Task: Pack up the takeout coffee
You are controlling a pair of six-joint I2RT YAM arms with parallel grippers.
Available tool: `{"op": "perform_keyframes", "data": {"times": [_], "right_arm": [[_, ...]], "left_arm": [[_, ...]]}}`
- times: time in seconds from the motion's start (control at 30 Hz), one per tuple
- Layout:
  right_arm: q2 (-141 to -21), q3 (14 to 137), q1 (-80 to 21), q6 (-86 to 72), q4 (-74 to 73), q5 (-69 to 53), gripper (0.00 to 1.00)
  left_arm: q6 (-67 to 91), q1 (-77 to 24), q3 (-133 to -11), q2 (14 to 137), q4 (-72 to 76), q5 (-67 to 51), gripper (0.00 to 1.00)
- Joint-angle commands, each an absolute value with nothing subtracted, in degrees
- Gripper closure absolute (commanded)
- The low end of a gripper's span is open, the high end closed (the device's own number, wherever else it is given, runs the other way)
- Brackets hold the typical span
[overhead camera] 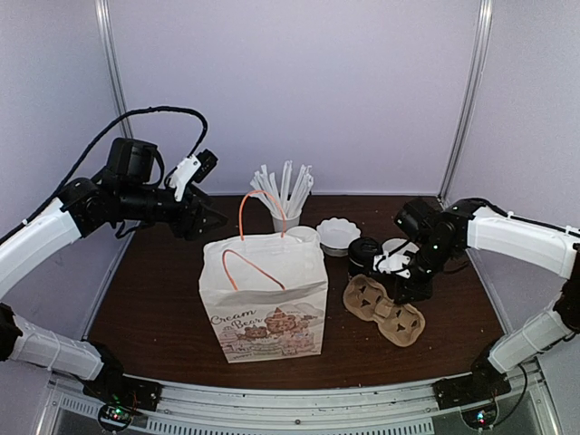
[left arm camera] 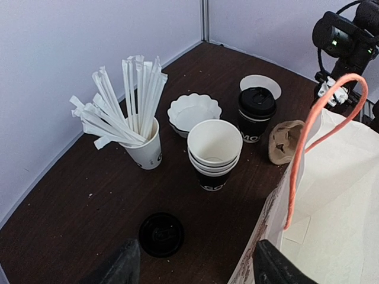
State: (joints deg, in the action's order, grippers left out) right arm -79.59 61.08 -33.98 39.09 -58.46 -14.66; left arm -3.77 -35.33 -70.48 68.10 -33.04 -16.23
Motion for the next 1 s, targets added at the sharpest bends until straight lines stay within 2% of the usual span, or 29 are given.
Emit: {"op": "perform_keyframes", "data": {"times": [0.0, 0.17, 0.37, 0.57, 0.73, 0.9, 0.97], "right_arm": [[-79.79, 58.89, -34.54, 36.76, -56.4, -8.27, 0.66], [-79.22, 56.4, -33.99, 34.94, -52.12, 5.16, 0.62], [-82.07, 55.7, -29.17, 35.94, -48.94, 8.91, 0.63], [-78.84, 59.14, -28.83, 37.29, -51.37, 3.04, 0.61], [-76.54, 59.28, -29.64, 38.78, -53.04, -13.69, 0.6], [-82.45, 60.96, -32.11, 40.16, -53.27, -17.69, 0.63], [-84.26, 60.81, -32.45, 40.84, -51.81, -18.1, 0.61]], "left_arm": [[-3.44, -34.48, -69.96, 67.09, -30.5, -16.89, 0.31], [-3.45, -33.55, -70.13, 67.52, -30.53, -18.76, 0.31], [-3.35, -33.13, -70.07, 67.47, -30.85, -19.59, 0.31], [-3.35, -33.13, -69.7, 67.08, -30.91, -18.84, 0.31], [-3.26, -33.0, -69.83, 67.63, -30.67, -19.15, 0.31], [-3.08, -32.7, -69.96, 68.12, -30.59, -19.66, 0.31], [-3.08, -32.61, -69.83, 68.12, -30.55, -19.53, 0.31]]}}
